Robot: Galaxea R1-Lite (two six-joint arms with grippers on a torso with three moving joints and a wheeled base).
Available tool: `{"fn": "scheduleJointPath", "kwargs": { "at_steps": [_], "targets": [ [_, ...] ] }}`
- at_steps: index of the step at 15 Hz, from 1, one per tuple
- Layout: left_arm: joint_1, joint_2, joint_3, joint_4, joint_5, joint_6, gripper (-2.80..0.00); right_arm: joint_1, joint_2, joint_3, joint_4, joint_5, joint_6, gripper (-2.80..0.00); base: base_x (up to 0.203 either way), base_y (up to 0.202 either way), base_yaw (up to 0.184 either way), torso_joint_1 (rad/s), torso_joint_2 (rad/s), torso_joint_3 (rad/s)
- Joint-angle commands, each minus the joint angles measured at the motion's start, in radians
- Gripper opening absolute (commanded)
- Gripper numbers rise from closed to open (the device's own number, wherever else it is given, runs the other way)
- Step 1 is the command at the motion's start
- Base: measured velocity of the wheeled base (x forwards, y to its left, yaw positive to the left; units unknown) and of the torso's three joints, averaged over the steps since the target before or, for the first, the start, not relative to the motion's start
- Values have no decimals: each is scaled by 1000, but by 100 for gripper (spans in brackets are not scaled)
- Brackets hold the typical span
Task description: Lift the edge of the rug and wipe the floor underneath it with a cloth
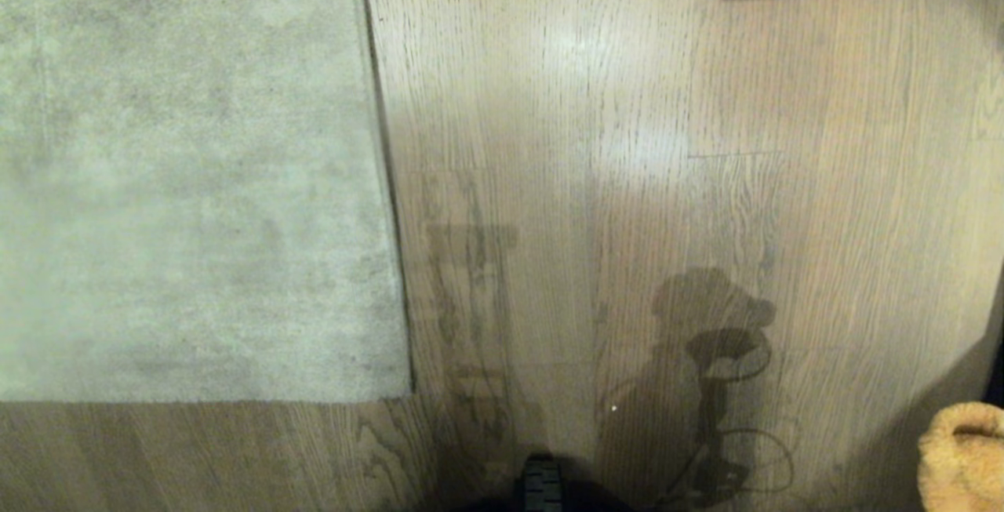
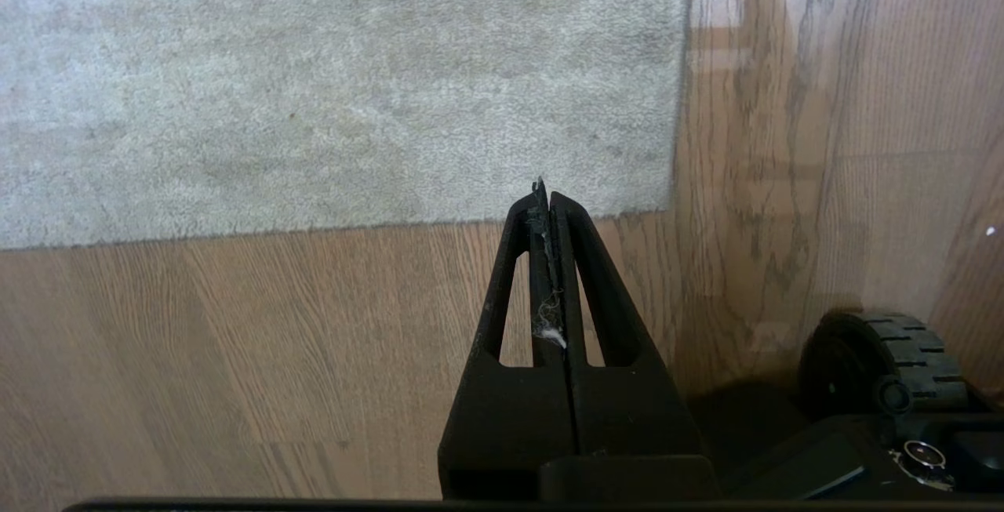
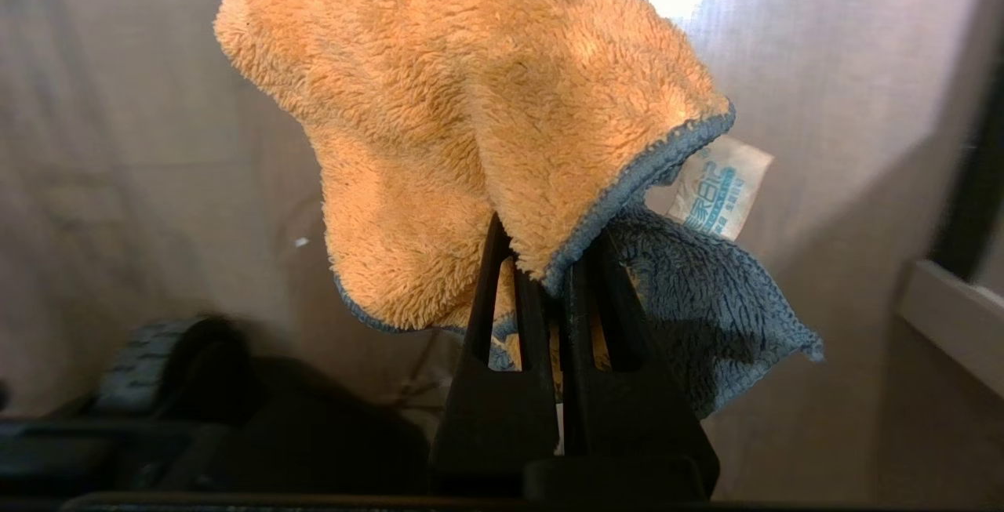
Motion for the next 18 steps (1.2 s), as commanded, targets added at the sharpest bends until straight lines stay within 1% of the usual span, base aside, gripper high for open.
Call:
{"fn": "scheduleJointPath", "kwargs": {
  "at_steps": [1,4,18],
  "targets": [
    [-1,2,0,-1,0,0,-280,0,-36,0,17,-37,1,-280,0,0,0,0,0,0],
    [0,2,0,-1,0,0,-280,0,-36,0,45,-37,4,-280,0,0,0,0,0,0],
    [0,1,0,-1,0,3,-280,0,-36,0,45,-37,13,-280,0,0,0,0,0,0]
  ]
}}
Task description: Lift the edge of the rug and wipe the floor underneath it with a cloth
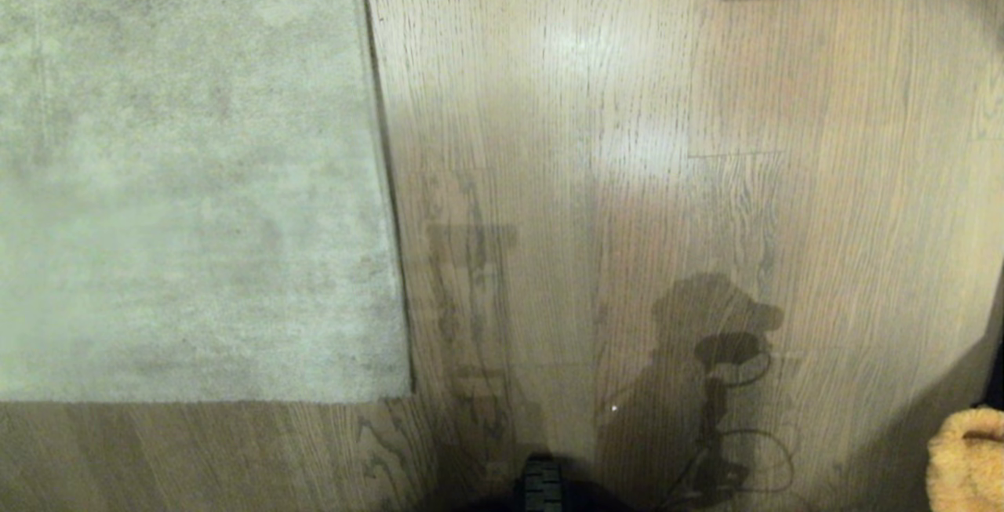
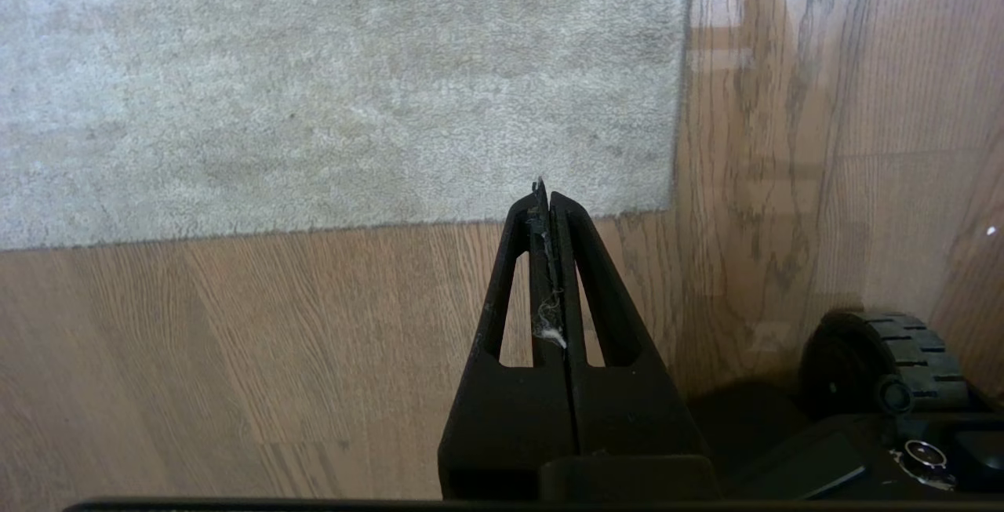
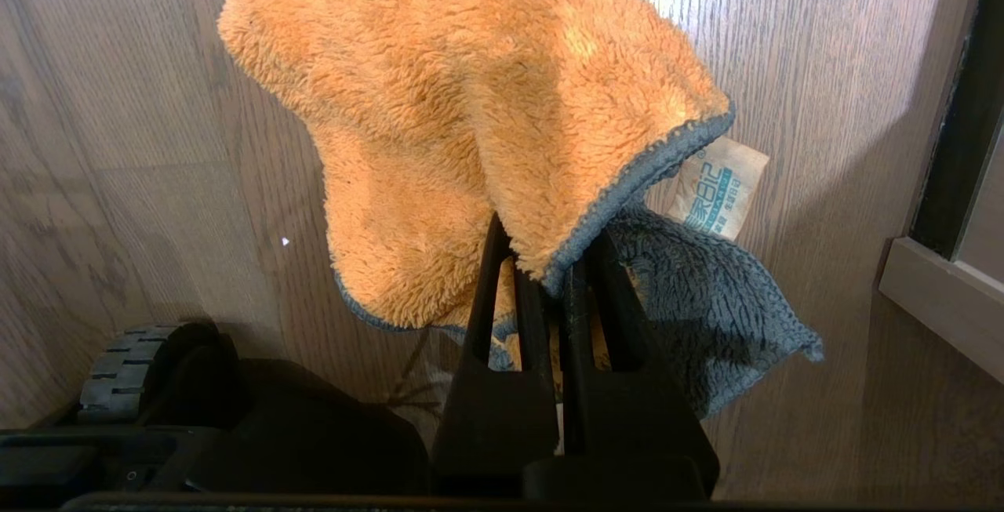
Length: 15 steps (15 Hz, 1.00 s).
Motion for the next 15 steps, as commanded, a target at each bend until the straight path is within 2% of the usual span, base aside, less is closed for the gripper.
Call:
{"fn": "scheduleJointPath", "kwargs": {
  "at_steps": [1,15],
  "targets": [
    [-1,1,0,-1,0,1,-280,1,4,0,0,0,1,-280,0,0,0,0,0,0],
    [-1,1,0,-1,-3,5,-280,1,4,0,0,0,1,-280,0,0,0,0,0,0]
  ]
}}
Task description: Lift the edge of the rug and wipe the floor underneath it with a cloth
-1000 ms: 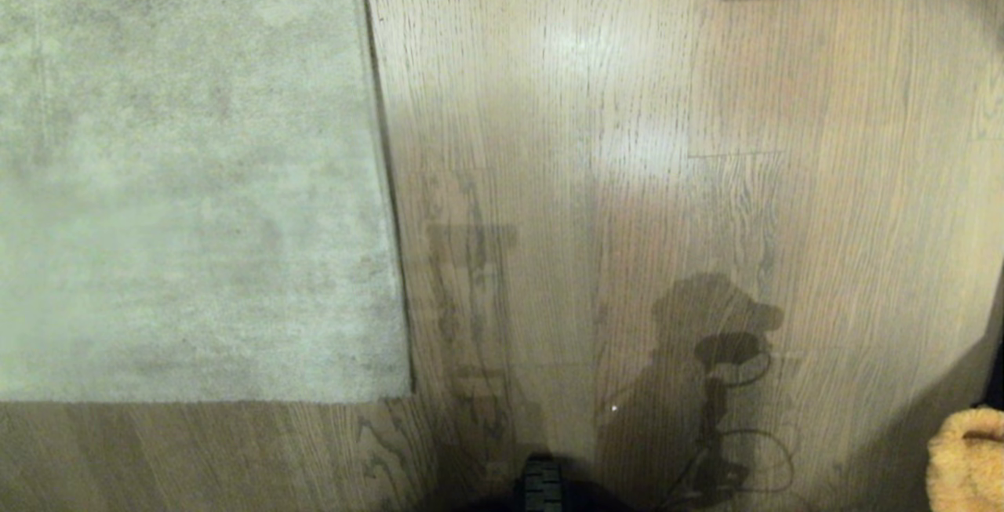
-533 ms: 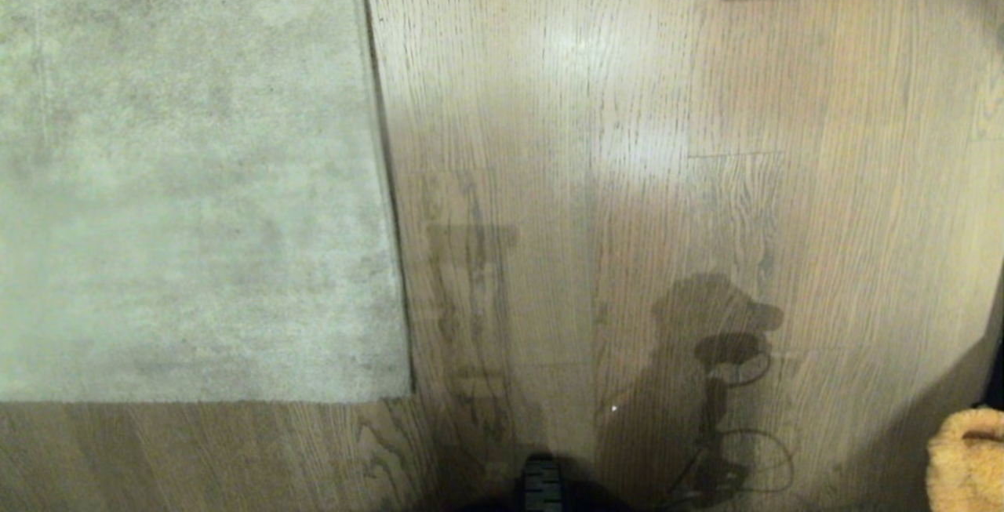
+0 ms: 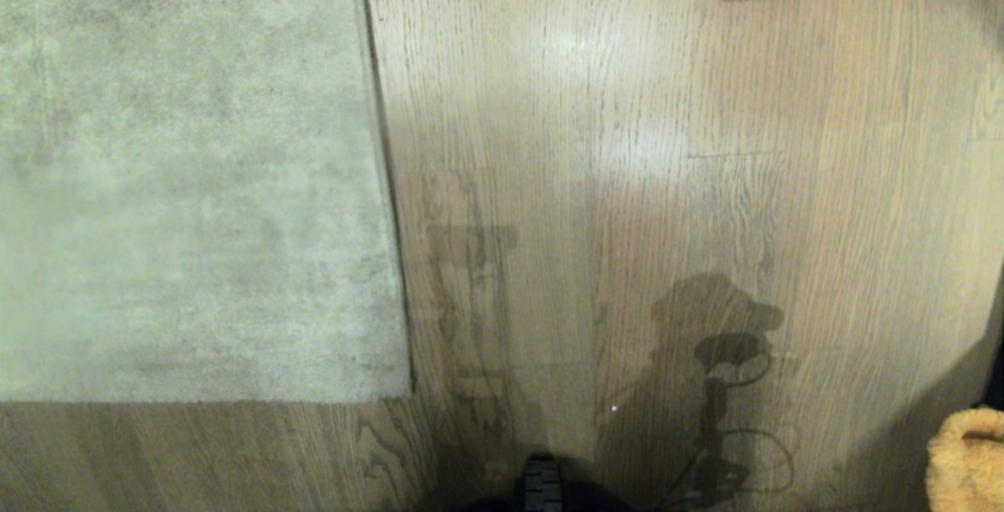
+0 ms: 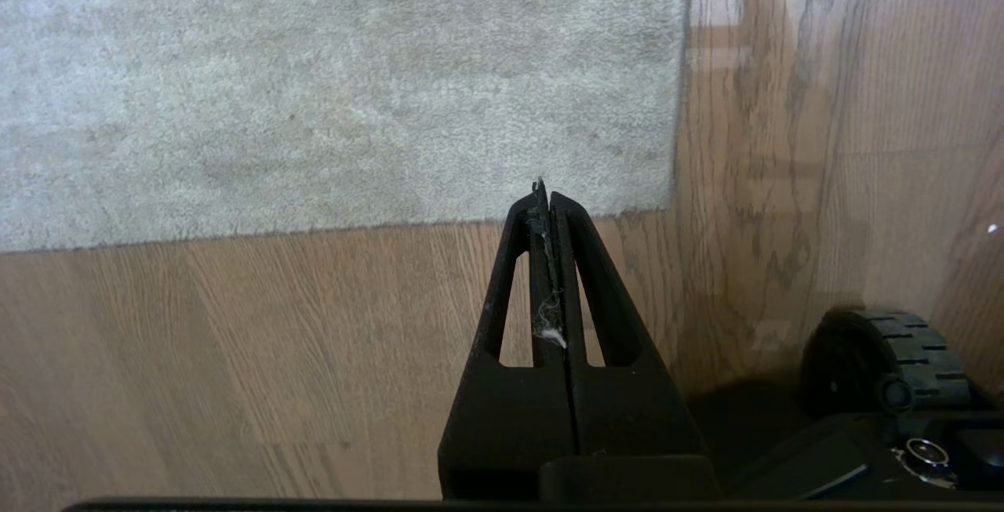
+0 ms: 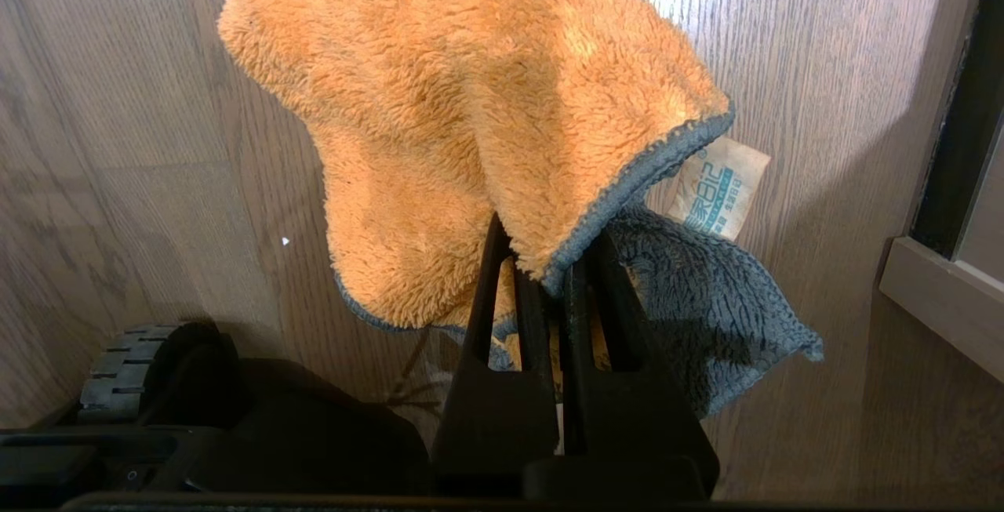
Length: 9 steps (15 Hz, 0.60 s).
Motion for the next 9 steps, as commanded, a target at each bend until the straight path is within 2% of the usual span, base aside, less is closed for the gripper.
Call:
{"fn": "scheduleJointPath", "kwargs": {
  "at_steps": [1,9],
  "targets": [
    [-1,2,0,-1,-1,1,-280,1,2,0,0,0,1,-280,0,0,0,0,0,0],
    [-1,2,0,-1,-1,-2,-280,1,3,0,0,0,1,-280,0,0,0,0,0,0]
  ]
}}
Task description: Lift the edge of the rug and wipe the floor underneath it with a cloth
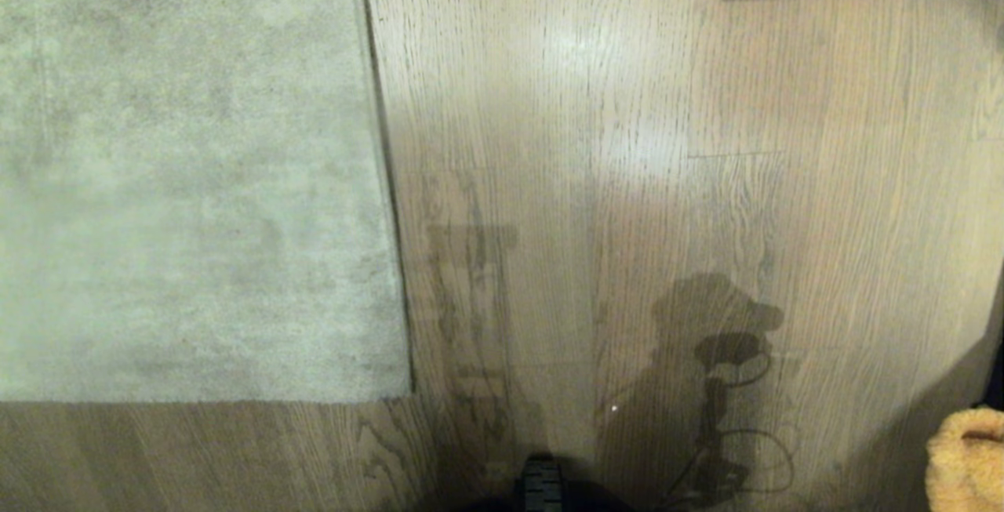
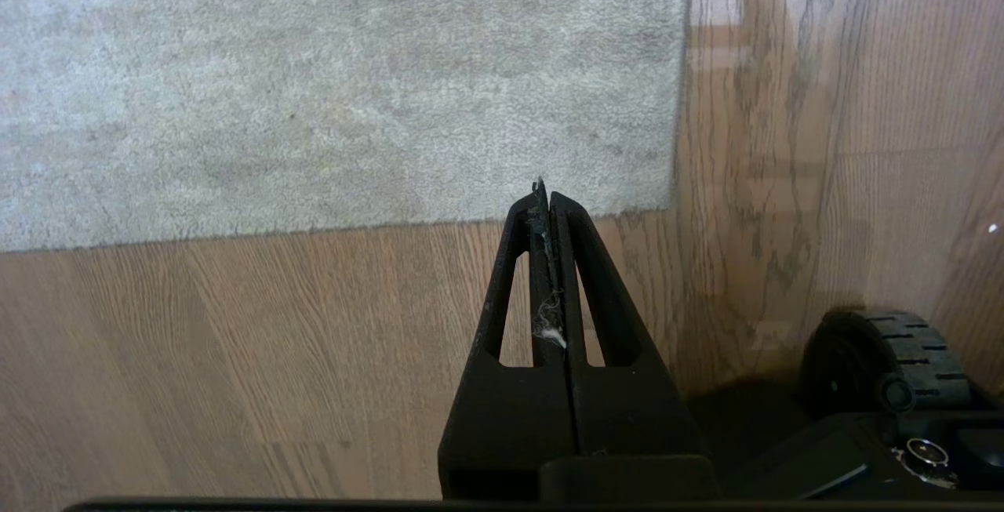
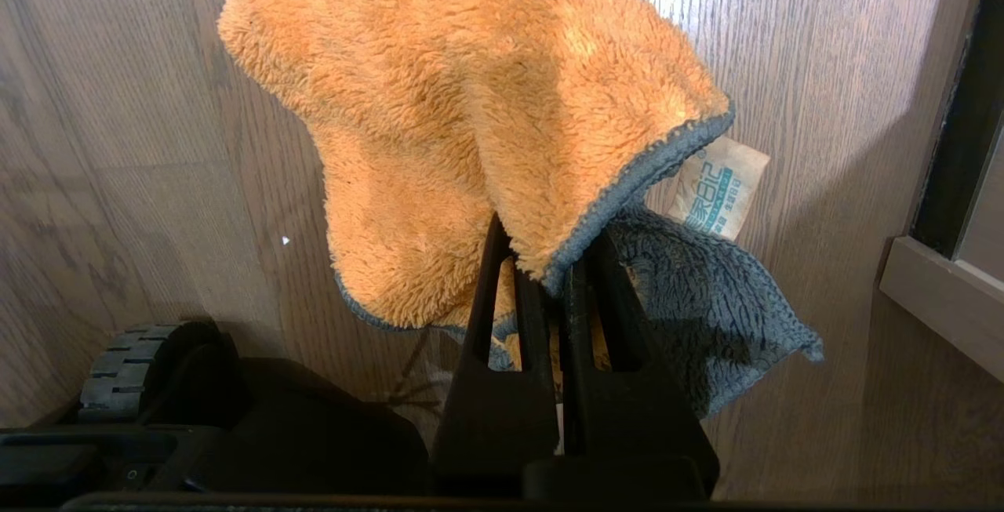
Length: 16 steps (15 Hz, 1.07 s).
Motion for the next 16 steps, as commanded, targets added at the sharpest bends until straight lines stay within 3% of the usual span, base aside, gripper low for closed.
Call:
{"fn": "scheduleJointPath", "kwargs": {
  "at_steps": [1,5,9,12,16],
  "targets": [
    [0,1,0,-1,-2,2,-280,0,3,0,0,0,1,-280,0,0,0,0,0,0],
    [0,35,-73,64,-4,-11,-280,0,2,0,0,0,1,-280,0,0,0,0,0,0],
    [-24,288,-200,123,-8,-35,-280,0,2,0,0,0,1,-280,0,0,0,0,0,0],
    [-98,577,-310,126,-9,-34,-280,0,2,0,0,0,0,-280,0,0,0,0,0,0],
    [-266,926,-378,49,-12,-34,-280,0,3,0,0,0,1,-280,0,0,0,0,0,0]
  ]
}}
